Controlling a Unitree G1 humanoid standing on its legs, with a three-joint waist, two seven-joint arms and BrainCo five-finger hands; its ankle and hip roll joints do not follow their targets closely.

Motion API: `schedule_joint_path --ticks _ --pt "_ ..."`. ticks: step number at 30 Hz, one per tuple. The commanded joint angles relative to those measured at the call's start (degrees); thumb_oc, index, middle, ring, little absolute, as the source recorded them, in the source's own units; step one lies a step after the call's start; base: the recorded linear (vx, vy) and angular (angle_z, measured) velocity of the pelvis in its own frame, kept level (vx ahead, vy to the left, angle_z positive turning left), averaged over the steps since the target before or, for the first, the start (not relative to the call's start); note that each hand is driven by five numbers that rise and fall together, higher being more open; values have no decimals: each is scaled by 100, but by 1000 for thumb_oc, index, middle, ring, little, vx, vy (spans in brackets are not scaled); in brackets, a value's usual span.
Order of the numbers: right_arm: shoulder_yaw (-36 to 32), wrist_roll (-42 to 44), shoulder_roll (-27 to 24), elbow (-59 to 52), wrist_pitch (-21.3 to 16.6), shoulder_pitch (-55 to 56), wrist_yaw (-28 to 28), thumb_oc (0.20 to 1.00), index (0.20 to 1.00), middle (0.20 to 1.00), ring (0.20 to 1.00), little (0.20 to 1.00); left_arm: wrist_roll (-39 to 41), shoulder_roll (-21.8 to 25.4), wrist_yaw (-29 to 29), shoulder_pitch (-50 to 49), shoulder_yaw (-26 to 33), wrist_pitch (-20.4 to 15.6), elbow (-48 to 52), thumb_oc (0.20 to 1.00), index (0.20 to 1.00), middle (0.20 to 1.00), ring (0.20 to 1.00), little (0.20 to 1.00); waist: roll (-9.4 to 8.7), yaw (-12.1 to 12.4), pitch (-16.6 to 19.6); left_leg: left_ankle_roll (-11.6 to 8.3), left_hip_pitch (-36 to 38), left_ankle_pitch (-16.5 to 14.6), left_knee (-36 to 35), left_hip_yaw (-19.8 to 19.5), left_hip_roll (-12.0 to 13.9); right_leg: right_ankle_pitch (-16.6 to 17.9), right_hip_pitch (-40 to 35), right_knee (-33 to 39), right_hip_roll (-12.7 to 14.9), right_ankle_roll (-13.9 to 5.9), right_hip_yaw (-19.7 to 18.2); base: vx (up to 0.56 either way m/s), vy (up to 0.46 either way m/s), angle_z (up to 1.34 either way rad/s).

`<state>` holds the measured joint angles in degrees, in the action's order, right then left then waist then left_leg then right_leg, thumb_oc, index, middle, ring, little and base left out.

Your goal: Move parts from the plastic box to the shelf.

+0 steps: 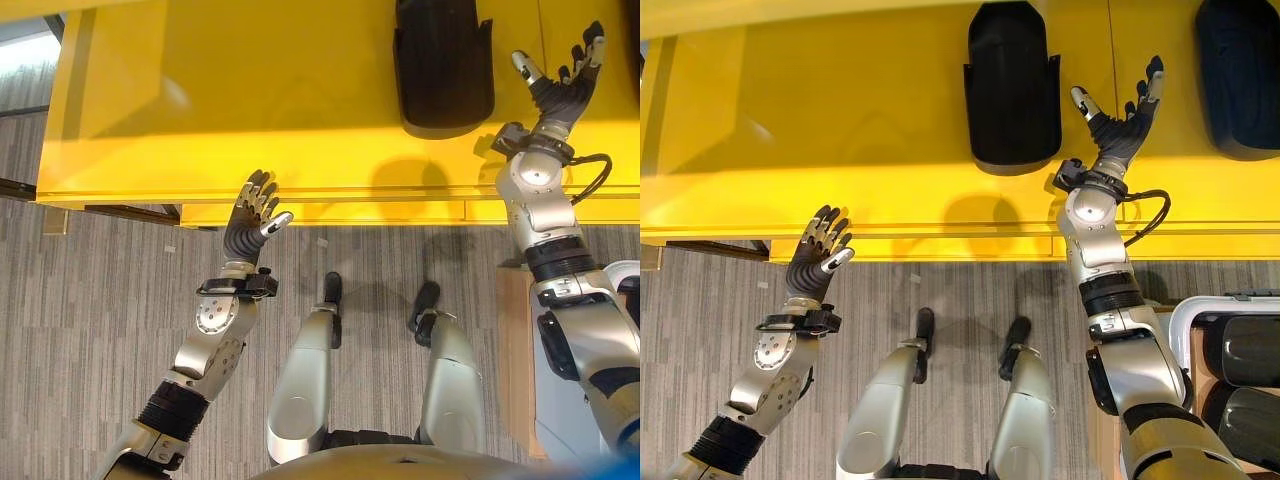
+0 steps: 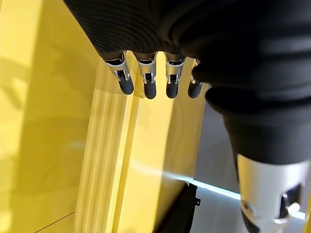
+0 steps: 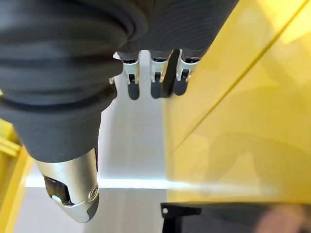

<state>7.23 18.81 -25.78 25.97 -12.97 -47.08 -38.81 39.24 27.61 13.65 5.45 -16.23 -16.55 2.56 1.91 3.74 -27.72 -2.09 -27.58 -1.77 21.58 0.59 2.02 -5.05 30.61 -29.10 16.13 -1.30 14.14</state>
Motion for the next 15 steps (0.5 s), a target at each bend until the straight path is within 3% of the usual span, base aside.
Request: schedule_joint_path --ticks 1,10,15 --pt "-214 -312 -129 -501 -408 89 6 1000 1000 1000 1000 1000 -180 68 -10 -237 205 -269 479 1000 1000 1000 1000 1000 -59 15 2 -241 400 -762 83 -641 394 -432 -531 -311 308 -546 -285 0 0 0" --pt "-363 -174 206 -1629 -687 1414 415 1000 1000 1000 1000 1000 -283 48 -73 -315 283 -240 486 1000 1000 1000 1000 1000 -181 -95 201 -293 662 -541 -370 -660 507 -255 -834 176 200 -567 -166 10 -3 -3" --pt "-135 165 452 -2337 -806 2683 1225 1000 1000 1000 1000 1000 -317 19 -235 -528 406 -236 451 1000 1000 1000 1000 1000 -285 -221 584 -317 1173 -169 -1191 -636 649 154 -1403 1158 74 -647 -3 75 16 -7"
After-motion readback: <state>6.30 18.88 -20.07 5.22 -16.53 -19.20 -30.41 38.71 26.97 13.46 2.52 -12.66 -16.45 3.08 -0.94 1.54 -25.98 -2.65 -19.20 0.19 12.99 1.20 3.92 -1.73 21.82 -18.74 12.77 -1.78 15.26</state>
